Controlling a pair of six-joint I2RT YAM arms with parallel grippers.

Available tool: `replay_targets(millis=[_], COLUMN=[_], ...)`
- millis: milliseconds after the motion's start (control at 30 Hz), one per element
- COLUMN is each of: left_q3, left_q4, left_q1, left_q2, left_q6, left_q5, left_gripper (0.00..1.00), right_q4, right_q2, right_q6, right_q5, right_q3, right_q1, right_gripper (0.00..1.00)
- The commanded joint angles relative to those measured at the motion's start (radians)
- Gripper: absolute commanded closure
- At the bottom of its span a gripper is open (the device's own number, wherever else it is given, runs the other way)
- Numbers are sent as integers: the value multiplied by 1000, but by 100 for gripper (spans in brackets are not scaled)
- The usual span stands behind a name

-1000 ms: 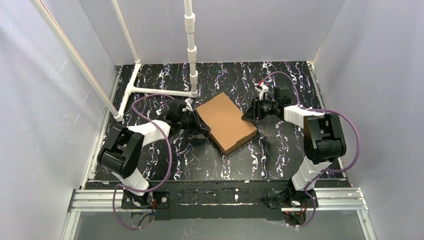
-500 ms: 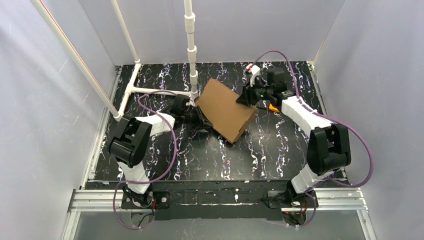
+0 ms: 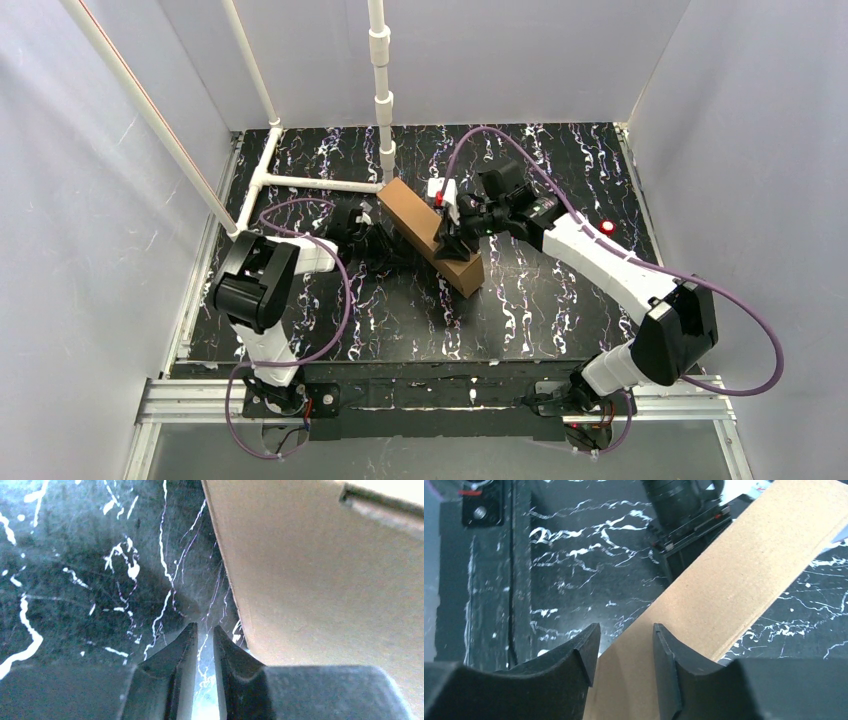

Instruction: Fold the paper box

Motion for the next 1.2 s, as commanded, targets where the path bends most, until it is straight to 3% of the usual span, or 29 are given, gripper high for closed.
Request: replay_targets(millis=[0,400,633,700,833,1000,1167], left_q3=[-41,-171,-246,-256,-258,-252,-248], left_q4=[12,6,-35,-40,-41,-41,-37], left_q1=[14,45,69,71,71,71,57], left_q2=[-96,-294,-435,-452,-461,-466,-467], left_q6=[26,36,39,37,28,20,4], left_q5=[18,36,35,34,51,70,80], left_gripper=[82,81,81,81,81,81,81], right_q4=[-291,-460,-502,-369,59,292,392], right_q2=[-19,-35,-33,-40,-70,-29,128], right_q6=[-183,-281,-277,-116,264,408,457], right_q5=[-127,-354,-386,-340,-192,-147,-94], right_q3=[82,179,251,239,105,-21,-67], right_q1=[-12,-68,-106,-174,-366,-531,-631], right_gripper=[46,35,35,35,34,26,22])
